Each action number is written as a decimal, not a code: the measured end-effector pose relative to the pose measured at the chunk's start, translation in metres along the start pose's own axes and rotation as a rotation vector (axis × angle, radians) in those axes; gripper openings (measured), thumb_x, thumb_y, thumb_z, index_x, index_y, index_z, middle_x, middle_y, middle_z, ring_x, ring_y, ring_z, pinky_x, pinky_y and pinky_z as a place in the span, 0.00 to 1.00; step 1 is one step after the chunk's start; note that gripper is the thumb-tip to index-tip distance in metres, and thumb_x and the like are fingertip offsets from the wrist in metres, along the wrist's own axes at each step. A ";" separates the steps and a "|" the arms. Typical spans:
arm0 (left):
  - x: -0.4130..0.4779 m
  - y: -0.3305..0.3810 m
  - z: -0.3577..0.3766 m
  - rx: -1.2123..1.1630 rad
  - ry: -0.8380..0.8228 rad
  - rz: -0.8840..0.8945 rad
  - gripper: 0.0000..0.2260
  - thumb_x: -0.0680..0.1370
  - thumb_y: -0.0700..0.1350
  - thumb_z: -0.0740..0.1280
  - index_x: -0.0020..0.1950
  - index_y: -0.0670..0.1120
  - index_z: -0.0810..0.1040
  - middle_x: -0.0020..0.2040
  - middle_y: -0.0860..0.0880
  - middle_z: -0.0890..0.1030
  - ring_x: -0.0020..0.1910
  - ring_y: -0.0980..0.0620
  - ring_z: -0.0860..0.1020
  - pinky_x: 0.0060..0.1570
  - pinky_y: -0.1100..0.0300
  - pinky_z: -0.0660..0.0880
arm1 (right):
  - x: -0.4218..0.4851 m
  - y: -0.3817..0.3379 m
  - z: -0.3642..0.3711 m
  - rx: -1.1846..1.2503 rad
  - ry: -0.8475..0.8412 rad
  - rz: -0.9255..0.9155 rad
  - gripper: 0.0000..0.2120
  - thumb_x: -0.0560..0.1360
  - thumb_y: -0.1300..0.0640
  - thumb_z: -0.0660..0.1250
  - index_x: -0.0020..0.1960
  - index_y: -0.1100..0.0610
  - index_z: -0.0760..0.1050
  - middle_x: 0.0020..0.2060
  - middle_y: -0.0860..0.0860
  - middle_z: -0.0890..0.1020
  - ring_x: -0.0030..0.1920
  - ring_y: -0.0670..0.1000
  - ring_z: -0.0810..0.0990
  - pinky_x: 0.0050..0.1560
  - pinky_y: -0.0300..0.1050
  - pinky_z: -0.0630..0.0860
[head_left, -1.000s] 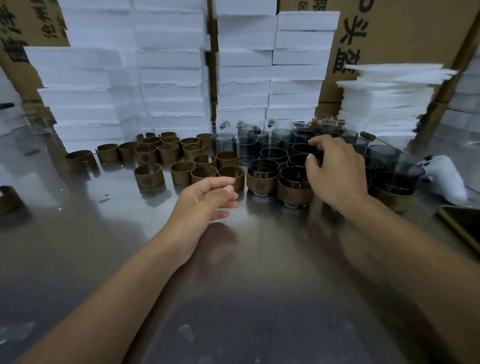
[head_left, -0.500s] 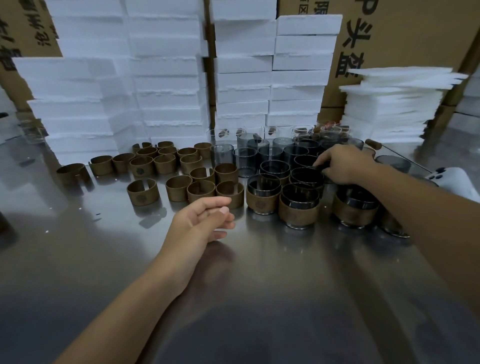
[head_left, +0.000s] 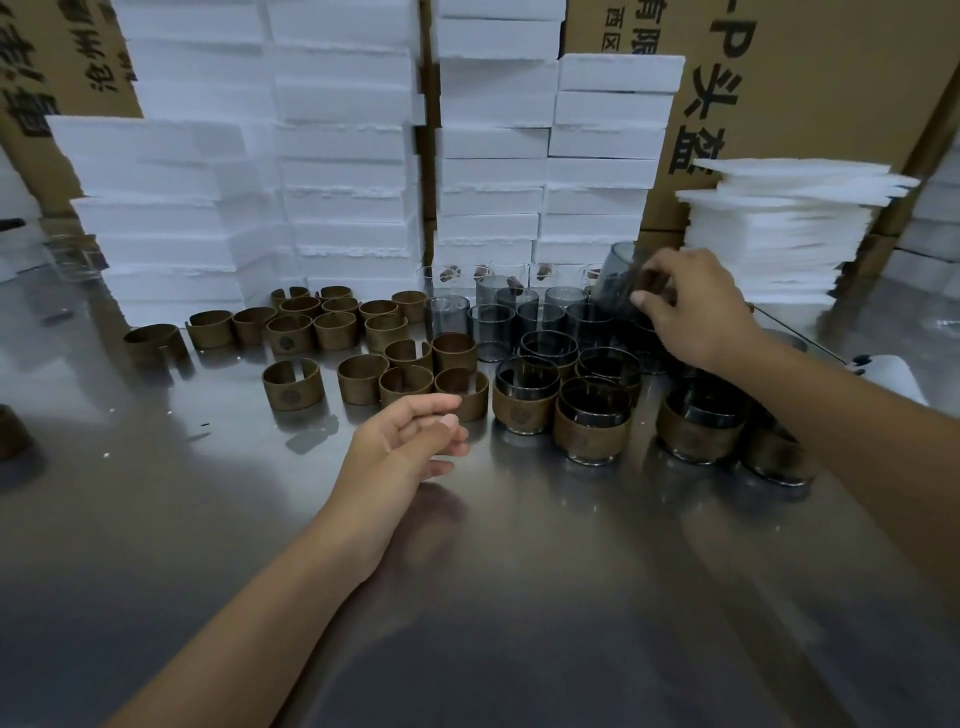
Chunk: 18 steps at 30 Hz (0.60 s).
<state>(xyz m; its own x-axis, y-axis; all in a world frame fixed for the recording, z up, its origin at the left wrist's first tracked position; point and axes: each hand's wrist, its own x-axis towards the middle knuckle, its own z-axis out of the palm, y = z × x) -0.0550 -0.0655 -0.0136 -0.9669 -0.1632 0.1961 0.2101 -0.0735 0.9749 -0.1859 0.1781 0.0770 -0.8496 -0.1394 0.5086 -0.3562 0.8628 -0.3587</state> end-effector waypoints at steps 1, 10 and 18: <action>0.000 0.001 0.000 -0.008 0.014 0.001 0.08 0.78 0.39 0.65 0.53 0.48 0.80 0.38 0.52 0.83 0.42 0.55 0.83 0.42 0.64 0.77 | -0.006 -0.009 -0.002 0.085 0.050 -0.002 0.07 0.78 0.57 0.64 0.54 0.58 0.72 0.56 0.59 0.73 0.55 0.59 0.74 0.52 0.46 0.68; -0.005 0.014 0.002 -0.065 0.089 0.027 0.12 0.79 0.49 0.62 0.59 0.49 0.78 0.50 0.52 0.83 0.50 0.58 0.81 0.50 0.62 0.76 | -0.111 -0.112 0.032 0.622 -0.057 -0.005 0.11 0.76 0.61 0.67 0.42 0.47 0.69 0.52 0.50 0.70 0.50 0.44 0.72 0.52 0.29 0.65; -0.016 0.017 -0.002 0.030 0.008 0.075 0.13 0.81 0.51 0.59 0.55 0.49 0.81 0.48 0.52 0.85 0.51 0.57 0.81 0.52 0.63 0.76 | -0.149 -0.123 0.058 0.870 -0.043 0.049 0.26 0.75 0.54 0.70 0.67 0.46 0.62 0.57 0.36 0.71 0.59 0.39 0.73 0.61 0.41 0.72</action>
<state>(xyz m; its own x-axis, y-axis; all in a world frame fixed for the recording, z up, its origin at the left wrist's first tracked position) -0.0358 -0.0663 -0.0009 -0.9475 -0.1749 0.2676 0.2770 -0.0310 0.9604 -0.0379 0.0648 -0.0001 -0.8796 -0.1454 0.4530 -0.4743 0.1935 -0.8588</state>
